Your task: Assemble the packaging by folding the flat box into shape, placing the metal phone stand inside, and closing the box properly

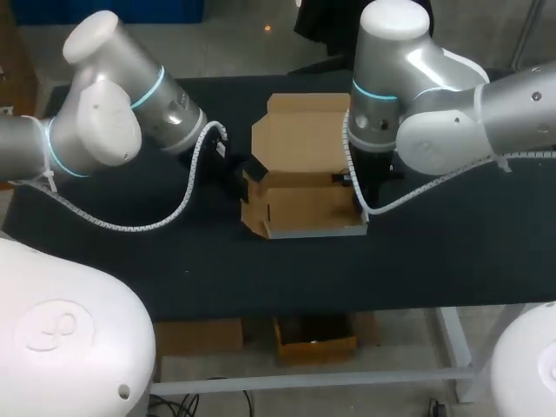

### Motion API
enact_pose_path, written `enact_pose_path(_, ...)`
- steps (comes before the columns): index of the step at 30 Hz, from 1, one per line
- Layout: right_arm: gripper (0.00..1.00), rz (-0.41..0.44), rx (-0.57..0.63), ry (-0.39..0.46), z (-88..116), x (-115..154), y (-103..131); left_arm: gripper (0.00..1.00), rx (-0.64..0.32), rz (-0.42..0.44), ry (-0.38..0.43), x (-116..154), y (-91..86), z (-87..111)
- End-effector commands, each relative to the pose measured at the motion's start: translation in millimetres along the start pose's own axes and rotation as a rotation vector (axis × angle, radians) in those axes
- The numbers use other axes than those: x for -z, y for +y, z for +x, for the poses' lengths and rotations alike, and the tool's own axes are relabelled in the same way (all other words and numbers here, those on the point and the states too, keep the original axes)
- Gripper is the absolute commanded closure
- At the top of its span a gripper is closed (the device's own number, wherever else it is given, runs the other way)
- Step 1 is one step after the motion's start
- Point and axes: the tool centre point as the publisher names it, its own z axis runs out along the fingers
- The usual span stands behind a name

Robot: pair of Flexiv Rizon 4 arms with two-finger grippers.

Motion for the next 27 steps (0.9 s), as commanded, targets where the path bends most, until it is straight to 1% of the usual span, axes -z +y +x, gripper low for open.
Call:
enact_pose_path(1, 1.0, 0.002, 0.001, 0.001, 0.9, 0.6, -0.5, 1.0, 0.014, -0.003, -0.177, -0.8, -2.8, 10.6)
enact_pose_path(3, 1.0, 0.002, 0.001, 0.001, 0.9, 0.6, -0.5, 1.0, 0.021, -0.011, -0.197, -1.4, -3.1, 12.1)
enact_pose_path(7, 1.0, 0.002, 0.001, 0.001, 0.9, 0.6, -0.5, 1.0, 0.026, 0.0, -0.227, -0.7, -2.3, 16.2)
enact_pose_path(23, 1.0, 0.002, 0.001, 0.001, 0.9, 0.6, -0.5, 1.0, 0.006, 0.006, -0.229, 5.0, 1.6, 32.9)
enact_pose_path(25, 1.0, 0.002, 0.001, 0.001, 0.9, 0.6, -0.5, 0.96, 0.002, 0.007, -0.222, 6.1, 2.8, 35.7)
enact_pose_path(27, 1.0, 0.002, 0.001, 0.001, 0.9, 0.6, -0.5, 0.86, -0.005, 0.011, -0.215, 7.9, 4.1, 38.2)
